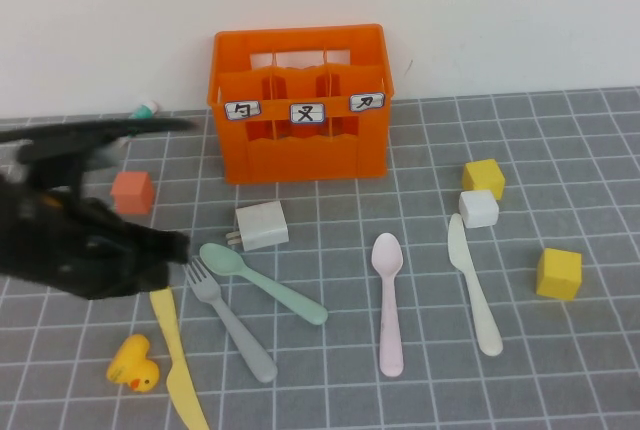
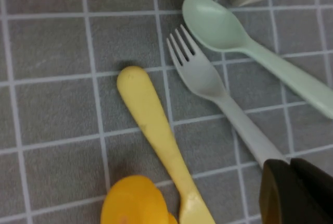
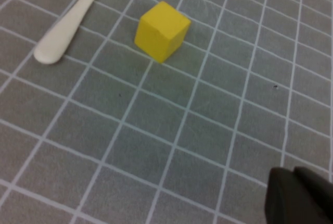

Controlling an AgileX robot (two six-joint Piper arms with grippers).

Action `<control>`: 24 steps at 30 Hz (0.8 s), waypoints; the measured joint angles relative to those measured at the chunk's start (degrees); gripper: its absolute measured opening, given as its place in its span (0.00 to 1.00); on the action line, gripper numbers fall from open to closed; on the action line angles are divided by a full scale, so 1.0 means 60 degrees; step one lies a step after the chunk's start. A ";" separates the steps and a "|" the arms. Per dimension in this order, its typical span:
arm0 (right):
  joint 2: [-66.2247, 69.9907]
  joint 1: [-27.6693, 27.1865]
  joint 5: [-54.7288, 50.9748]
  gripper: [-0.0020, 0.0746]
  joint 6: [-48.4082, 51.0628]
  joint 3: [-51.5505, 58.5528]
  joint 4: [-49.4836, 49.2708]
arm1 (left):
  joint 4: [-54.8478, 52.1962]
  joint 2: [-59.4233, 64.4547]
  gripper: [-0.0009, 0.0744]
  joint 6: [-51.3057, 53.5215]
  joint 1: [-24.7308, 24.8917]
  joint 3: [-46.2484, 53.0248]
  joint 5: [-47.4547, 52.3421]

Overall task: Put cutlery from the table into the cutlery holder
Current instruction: Pick up the knife

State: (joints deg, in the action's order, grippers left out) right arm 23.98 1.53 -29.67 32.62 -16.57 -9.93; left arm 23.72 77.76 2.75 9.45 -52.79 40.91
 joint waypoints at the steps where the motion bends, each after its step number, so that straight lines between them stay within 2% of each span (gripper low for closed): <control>1: 0.0015 0.0000 0.0023 0.02 0.0025 0.0000 -0.0016 | -0.0411 0.0169 0.01 -0.0532 0.0236 -0.0103 -0.0072; 4: 0.0038 0.0000 0.0023 0.02 0.0025 0.0000 -0.0040 | -0.1636 0.0733 0.01 -0.2268 0.0837 -0.0244 -0.0247; 11: 0.0038 0.0000 0.0028 0.02 0.0185 0.0000 -0.0132 | -0.2603 0.1630 0.04 -0.4425 0.0974 -0.0244 -0.0513; 13: 0.0038 0.0000 0.0028 0.02 0.0200 0.0000 -0.0154 | -0.2926 0.1764 0.11 -0.4837 0.0974 -0.0244 -0.0644; 19: 0.0038 0.0000 0.0028 0.02 0.0206 0.0000 -0.0169 | -0.3317 0.2027 0.47 -0.5687 0.0974 -0.0244 -0.1106; 21: 0.0038 0.0000 0.0028 0.02 0.0222 0.0000 -0.0175 | -0.3354 0.2139 0.54 -0.5769 0.0974 -0.0260 -0.1285; 24: 0.0038 0.0000 0.0042 0.02 0.0226 0.0000 -0.0191 | -0.3354 0.2438 0.57 -0.5783 0.0974 -0.0301 -0.1388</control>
State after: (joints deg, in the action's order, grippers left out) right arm 24.21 1.53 -29.41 33.98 -16.57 -11.08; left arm 3.60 92.39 -31.95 15.29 -54.60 32.58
